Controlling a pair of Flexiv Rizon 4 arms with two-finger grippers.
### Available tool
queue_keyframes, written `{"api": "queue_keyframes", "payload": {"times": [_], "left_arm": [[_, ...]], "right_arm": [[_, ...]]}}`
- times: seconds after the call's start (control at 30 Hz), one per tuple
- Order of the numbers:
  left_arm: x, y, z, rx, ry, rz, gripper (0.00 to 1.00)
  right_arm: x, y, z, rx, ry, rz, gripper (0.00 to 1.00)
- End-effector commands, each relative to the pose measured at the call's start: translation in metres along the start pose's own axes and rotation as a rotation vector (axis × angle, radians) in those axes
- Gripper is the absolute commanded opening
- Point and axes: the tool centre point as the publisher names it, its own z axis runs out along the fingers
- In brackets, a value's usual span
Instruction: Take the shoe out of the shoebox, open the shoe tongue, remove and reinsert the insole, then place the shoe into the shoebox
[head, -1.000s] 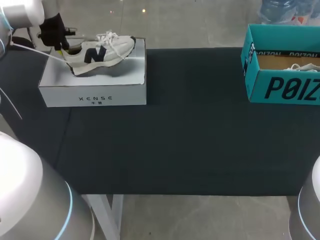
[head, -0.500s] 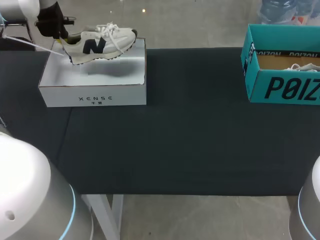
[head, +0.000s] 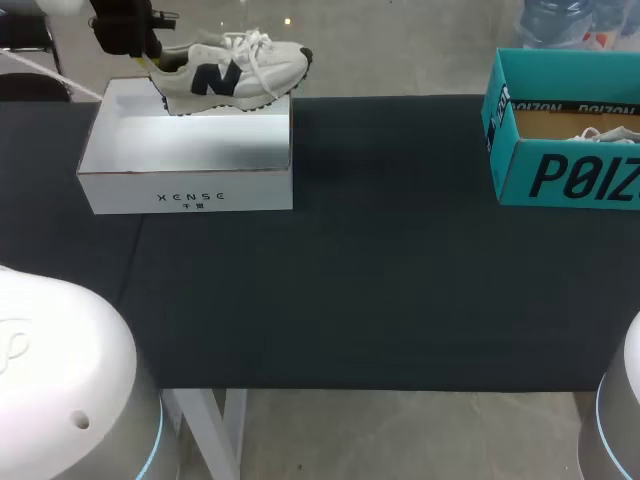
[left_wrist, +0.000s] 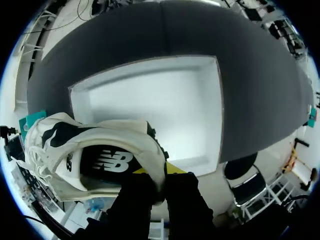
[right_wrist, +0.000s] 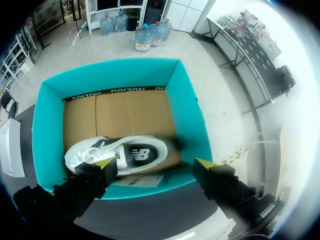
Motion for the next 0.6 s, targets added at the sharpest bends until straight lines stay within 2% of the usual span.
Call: {"api": "queue_keyframes", "payload": {"times": [0.03, 0.13, 0.33, 0.43, 0.6], "left_arm": [[-0.030, -0.078, -0.059, -0.165, 0.057, 0.006, 0.00], [-0.055, -0.102, -0.063, -0.166, 0.053, 0.015, 0.00], [-0.092, -0.141, -0.059, -0.178, 0.055, 0.031, 0.00], [-0.106, -0.158, -0.056, -0.186, 0.057, 0.039, 0.00], [-0.128, -0.183, -0.040, -0.149, 0.028, 0.028, 0.00]], "right_arm": [[0.000, 0.000, 0.000, 0.000, -0.001, 0.001, 1.00], [0.000, 0.000, 0.000, 0.000, -0.001, 0.001, 1.00], [0.000, 0.000, 0.000, 0.000, -0.001, 0.001, 1.00], [0.000, 0.000, 0.000, 0.000, -0.001, 0.001, 1.00], [0.000, 0.000, 0.000, 0.000, -0.001, 0.001, 1.00]]}}
